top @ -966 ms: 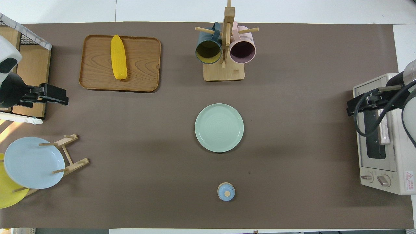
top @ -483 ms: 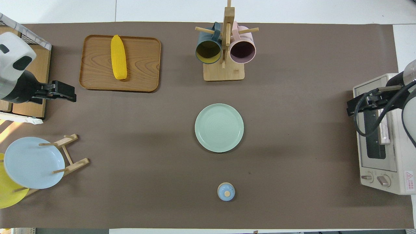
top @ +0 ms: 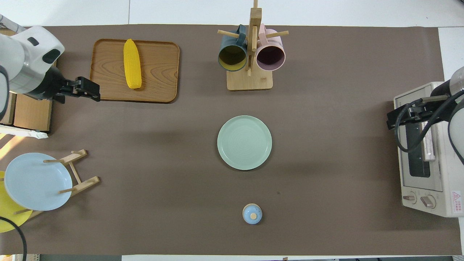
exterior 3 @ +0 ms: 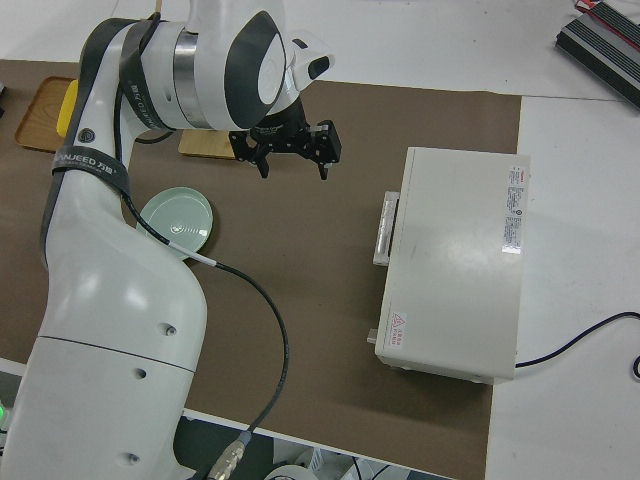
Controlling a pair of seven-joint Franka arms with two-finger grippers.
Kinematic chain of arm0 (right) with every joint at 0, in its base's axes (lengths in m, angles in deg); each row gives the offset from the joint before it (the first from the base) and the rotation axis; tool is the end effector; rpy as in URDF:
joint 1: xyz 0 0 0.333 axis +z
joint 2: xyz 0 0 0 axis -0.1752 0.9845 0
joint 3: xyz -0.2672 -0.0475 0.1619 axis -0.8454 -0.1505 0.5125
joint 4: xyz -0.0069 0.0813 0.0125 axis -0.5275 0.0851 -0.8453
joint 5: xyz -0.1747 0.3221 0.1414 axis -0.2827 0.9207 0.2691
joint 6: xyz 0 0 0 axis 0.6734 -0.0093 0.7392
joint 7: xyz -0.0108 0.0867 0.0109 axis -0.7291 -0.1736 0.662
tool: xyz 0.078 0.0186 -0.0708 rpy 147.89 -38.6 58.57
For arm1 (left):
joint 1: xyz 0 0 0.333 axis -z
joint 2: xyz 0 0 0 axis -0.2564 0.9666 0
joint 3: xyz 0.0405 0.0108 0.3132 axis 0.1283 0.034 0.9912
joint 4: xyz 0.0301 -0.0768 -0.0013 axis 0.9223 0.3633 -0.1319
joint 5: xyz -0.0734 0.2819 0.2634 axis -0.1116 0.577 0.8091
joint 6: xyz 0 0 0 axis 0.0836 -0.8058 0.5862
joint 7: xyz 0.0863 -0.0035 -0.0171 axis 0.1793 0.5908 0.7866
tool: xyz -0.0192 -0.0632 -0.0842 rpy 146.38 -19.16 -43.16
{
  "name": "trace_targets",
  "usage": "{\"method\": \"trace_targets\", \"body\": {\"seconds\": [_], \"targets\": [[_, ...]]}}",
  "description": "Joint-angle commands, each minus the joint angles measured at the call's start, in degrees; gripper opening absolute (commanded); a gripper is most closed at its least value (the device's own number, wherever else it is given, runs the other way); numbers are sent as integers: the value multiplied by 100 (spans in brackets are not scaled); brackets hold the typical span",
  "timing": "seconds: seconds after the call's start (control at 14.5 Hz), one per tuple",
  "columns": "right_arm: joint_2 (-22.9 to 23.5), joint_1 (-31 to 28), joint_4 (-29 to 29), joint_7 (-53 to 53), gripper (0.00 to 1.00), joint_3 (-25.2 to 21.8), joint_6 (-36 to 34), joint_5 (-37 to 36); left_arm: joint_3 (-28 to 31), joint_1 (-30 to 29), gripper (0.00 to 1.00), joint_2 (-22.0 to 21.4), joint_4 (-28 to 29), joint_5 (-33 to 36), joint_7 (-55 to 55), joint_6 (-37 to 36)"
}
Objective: Put corn in oven
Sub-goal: 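Reach the left gripper to the yellow corn and grasp it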
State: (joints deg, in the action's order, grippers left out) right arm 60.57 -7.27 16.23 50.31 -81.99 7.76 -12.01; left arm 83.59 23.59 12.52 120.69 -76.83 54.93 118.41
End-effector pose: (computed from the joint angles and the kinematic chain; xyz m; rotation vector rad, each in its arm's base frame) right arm 0.5490 0.0053 0.5841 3.1191 0.1128 -0.2473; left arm 0.6526 -0.1044 0.4724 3.0808 -0.0854 -0.0929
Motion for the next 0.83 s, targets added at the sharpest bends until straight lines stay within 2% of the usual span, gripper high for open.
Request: {"method": "trace_targets", "body": {"seconds": [0.0,0.14,0.28,0.48,0.76], "targets": [[-96,34,117,-83,100,-58,99,131,53,110,100,892,-943,-88,15,42],[-96,34,117,-84,100,-58,99,131,79,128,100,1464,-1514,-45,6,43],[-96,34,117,-83,100,-58,99,131,114,137,100,1825,-1771,-1,-12,200],[-96,43,117,-83,100,-58,99,131,97,128,100,2045,-1702,17,-12,840],[-96,43,117,-84,100,-58,99,131,88,67,100,2090,-1448,-1,-12,1385]]}}
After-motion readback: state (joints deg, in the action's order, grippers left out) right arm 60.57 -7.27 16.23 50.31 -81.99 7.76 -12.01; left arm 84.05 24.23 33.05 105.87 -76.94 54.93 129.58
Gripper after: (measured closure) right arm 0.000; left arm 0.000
